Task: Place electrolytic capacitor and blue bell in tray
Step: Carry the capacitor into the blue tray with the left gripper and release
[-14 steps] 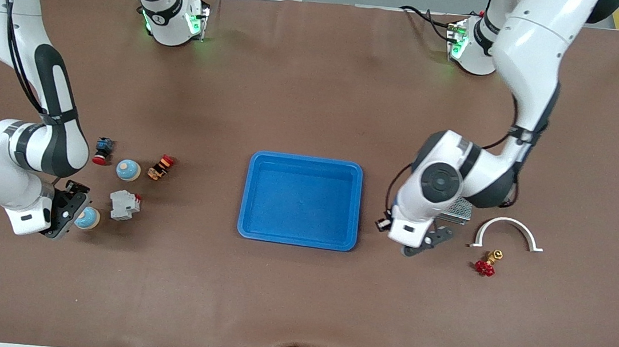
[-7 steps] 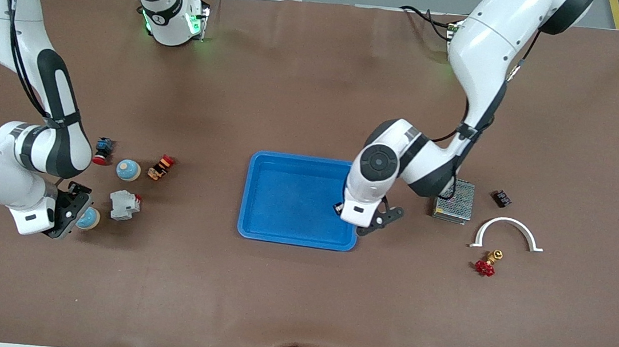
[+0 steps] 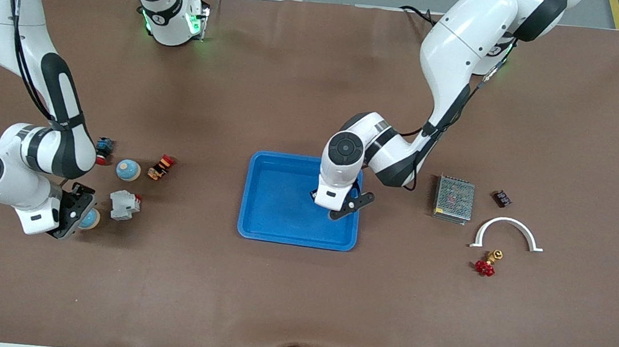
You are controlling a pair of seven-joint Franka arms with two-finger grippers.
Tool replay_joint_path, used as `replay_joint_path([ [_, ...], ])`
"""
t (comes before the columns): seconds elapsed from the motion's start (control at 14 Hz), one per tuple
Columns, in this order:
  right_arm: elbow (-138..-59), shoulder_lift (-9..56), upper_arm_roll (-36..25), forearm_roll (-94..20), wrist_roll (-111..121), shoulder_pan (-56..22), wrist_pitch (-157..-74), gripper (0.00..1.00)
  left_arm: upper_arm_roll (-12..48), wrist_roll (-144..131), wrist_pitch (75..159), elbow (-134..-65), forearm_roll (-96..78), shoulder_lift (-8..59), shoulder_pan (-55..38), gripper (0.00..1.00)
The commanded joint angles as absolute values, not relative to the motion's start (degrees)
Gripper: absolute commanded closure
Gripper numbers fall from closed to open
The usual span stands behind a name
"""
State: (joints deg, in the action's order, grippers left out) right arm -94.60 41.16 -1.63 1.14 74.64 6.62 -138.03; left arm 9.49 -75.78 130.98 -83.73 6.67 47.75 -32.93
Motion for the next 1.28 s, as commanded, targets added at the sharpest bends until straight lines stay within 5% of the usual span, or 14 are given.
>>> replay_joint_path([
  [0.0, -95.71, 41.31, -0.70, 0.53, 75.94, 7.91, -139.39, 0.00, 8.79, -77.17, 130.26, -82.18, 7.82, 46.94, -32.87, 0.00],
  [0.43, -97.38, 41.31, -0.62, 0.53, 76.03, 8.26, -142.20, 0.00, 8.00, -72.71, 119.91, -84.71, 11.06, 36.67, -26.82, 0.00],
  [0.93, -99.49, 41.48, -0.62, 0.53, 76.03, 8.35, -146.25, 0.00, 8.44, -44.07, 118.39, -106.58, 12.39, 16.28, -9.70, 0.00],
  [1.21, -99.67, 41.92, -0.53, 0.44, 75.94, 8.35, -147.13, 0.00, 8.53, -30.69, 120.49, -113.72, 12.48, 14.15, 2.44, 0.00],
])
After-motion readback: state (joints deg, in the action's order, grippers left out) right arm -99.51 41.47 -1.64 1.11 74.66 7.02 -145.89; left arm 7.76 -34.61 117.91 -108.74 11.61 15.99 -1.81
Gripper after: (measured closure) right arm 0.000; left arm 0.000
